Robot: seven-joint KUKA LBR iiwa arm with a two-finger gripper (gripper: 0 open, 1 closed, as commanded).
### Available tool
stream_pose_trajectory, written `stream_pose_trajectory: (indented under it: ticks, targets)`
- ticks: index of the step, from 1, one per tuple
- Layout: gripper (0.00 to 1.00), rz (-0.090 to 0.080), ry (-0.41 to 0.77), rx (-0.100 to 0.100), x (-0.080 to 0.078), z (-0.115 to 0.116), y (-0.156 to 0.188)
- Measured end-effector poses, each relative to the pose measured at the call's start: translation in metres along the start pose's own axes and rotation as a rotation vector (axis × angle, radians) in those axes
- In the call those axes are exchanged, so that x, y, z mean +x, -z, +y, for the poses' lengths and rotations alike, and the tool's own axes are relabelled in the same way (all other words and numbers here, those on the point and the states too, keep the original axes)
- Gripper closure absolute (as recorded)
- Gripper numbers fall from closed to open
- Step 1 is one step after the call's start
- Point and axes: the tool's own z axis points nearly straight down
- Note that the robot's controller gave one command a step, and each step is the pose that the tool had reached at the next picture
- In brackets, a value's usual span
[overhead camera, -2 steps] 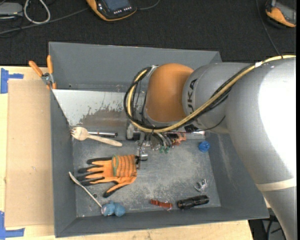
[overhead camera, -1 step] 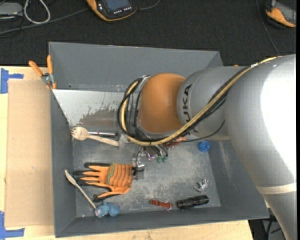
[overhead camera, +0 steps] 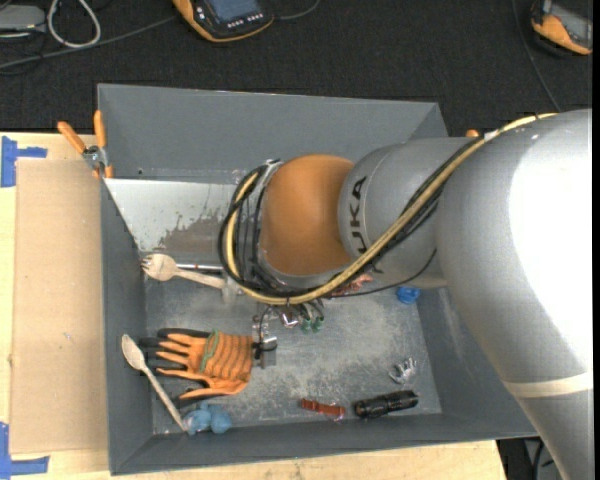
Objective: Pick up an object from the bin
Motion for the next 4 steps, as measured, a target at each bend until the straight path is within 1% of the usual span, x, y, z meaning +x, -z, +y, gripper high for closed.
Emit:
stream_pose_trajectory:
  ticks: [1, 2, 3, 4]
  targets:
    - [1.0, 0.001, 0.108, -0.002, 0.011, 0.026, 0.001]
    - [1.0, 0.001, 0.109, -0.002, 0.011, 0.026, 0.001]
    - [1.0, 0.007, 0.131, -0.002, 0.014, 0.029, 0.055]
    - [1.0, 0.009, 0.131, -0.002, 0.022, 0.034, 0.13]
